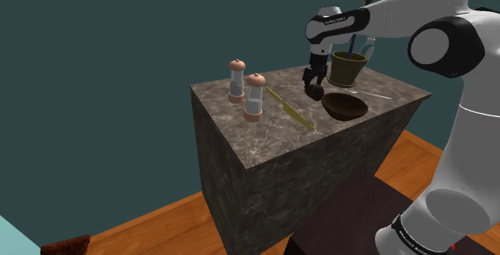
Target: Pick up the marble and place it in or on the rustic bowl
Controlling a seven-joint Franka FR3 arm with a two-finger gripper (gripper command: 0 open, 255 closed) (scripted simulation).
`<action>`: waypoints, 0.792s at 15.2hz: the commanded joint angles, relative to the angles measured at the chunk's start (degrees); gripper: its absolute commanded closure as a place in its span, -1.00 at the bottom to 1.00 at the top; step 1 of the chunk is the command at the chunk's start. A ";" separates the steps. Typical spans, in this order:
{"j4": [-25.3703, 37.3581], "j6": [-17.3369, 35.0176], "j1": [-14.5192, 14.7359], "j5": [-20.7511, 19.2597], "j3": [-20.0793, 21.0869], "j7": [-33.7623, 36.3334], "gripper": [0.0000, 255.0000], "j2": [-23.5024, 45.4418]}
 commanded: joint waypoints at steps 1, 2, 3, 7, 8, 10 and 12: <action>-0.43 0.21 0.06 0.11 0.10 -0.06 -1.00 0.18; -0.43 0.21 0.06 0.12 0.10 -0.06 -1.00 0.18; -0.43 0.21 0.06 0.12 0.10 -0.06 -1.00 0.18; -0.43 0.21 0.06 0.12 0.10 -0.06 -1.00 0.18; -0.43 0.21 0.06 0.12 0.10 -0.06 1.00 0.18; -0.48 0.24 0.05 0.11 0.10 -0.07 1.00 0.15; -0.48 0.23 0.06 0.11 0.10 -0.06 1.00 0.15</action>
